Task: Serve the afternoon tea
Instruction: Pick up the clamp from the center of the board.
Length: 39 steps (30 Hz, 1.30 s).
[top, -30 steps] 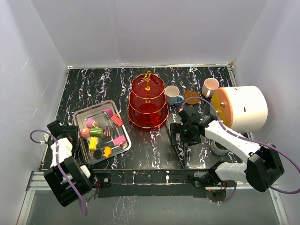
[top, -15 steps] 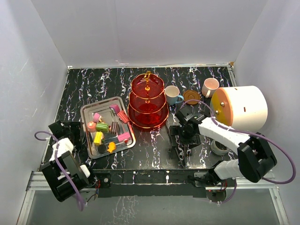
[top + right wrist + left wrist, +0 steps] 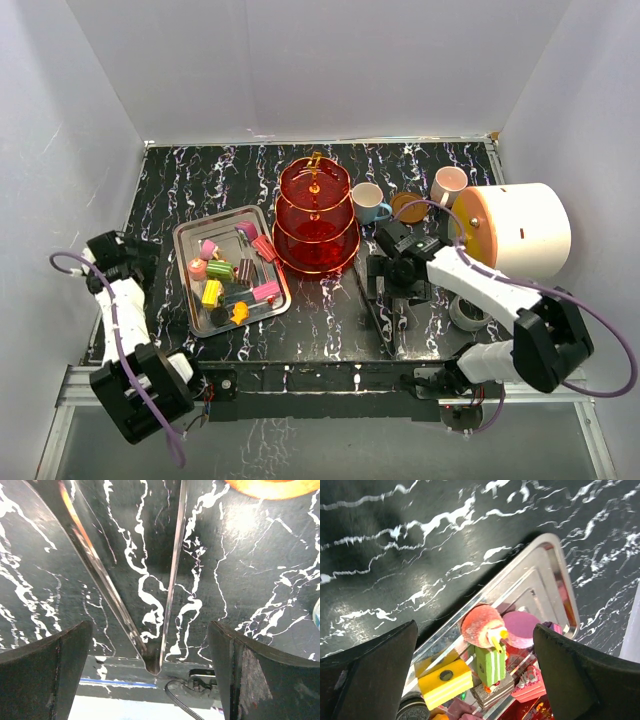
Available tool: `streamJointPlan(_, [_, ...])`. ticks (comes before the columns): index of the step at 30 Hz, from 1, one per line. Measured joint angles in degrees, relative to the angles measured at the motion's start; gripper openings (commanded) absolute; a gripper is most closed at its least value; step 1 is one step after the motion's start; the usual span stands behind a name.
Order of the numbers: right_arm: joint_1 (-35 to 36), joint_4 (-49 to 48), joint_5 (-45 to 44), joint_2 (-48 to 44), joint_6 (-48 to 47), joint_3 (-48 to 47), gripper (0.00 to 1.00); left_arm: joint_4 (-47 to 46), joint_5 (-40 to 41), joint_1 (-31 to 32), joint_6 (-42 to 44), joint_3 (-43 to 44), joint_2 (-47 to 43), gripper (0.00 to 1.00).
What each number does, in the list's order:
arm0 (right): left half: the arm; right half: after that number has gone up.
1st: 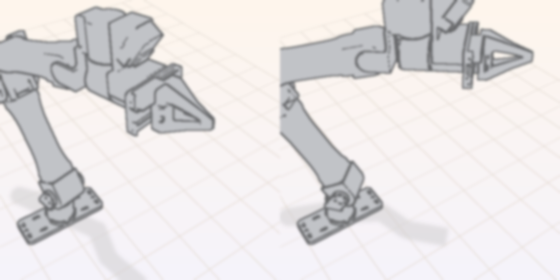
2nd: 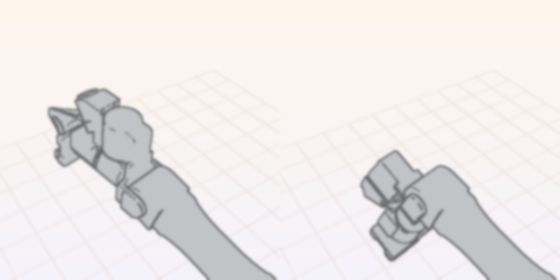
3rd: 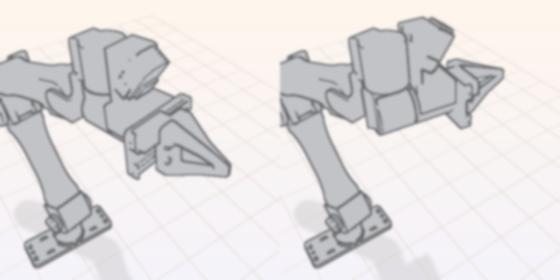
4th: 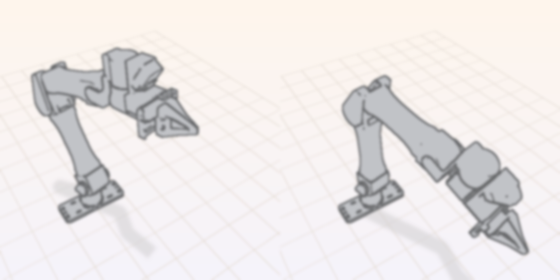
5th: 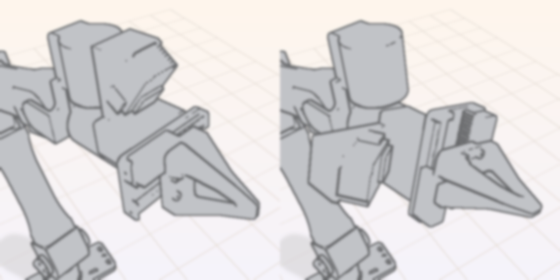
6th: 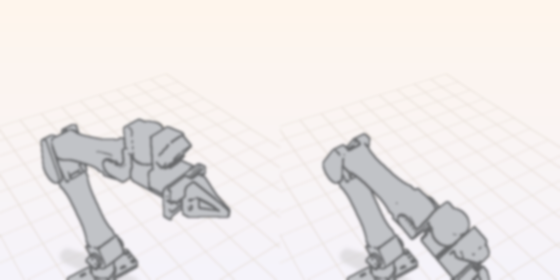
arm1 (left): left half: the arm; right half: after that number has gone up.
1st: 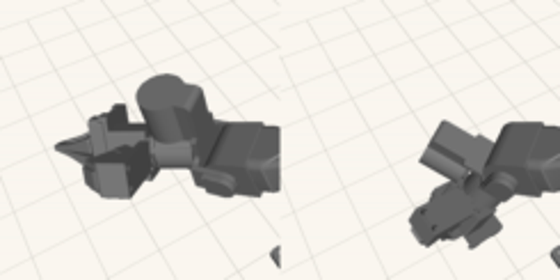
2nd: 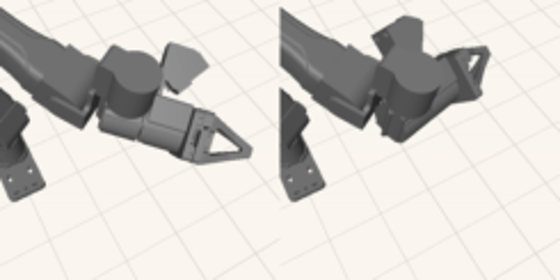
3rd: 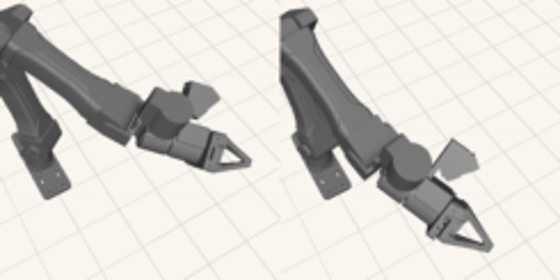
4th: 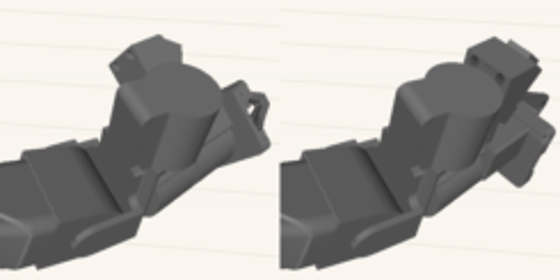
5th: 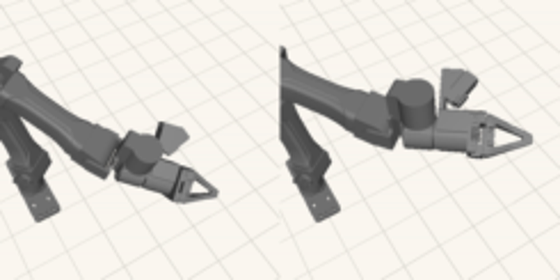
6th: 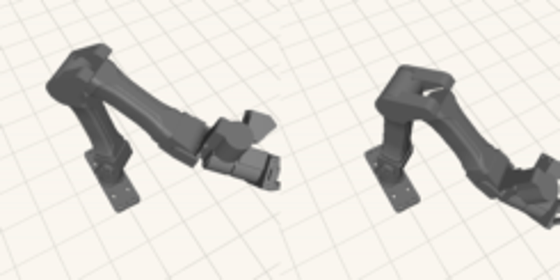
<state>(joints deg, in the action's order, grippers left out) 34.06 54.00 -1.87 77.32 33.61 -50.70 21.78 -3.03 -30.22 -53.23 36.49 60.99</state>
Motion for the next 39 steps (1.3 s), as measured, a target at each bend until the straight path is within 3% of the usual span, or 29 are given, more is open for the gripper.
streamJointPlan(6, [-0.3,-0.6,-0.4,-5.9,2.8,-0.3,0.98,6.3,-0.2,0.0,10.0,8.9,-3.2,0.99])
streamJointPlan(11, [-0.3,0.0,4.0,1.4,2.7,-0.4,0.98,10.5,-6.5,0.5,20.5,14.2,-3.8,0.99])
streamJointPlan(16, [0.9,0.9,5.2,6.0,2.4,-0.4,0.97,14.9,-9.7,3.5,25.7,14.4,-8.8,0.99])
streamJointPlan(25, [7.5,1.2,2.0,11.6,1.1,-0.5,0.97,19.0,-10.5,6.4,28.8,13.7,-13.7,0.99])
streamJointPlan(32, [8.3,-3.0,-1.5,11.5,0.8,0.6,0.89,16.0,-14.3,7.6,28.6,8.0,-16.6,0.99])
streamJointPlan(39, [8.3,-6.8,-1.1,12.2,-0.4,0.6,0.77,14.1,-15.5,7.6,28.5,7.7,-17.0,0.99])
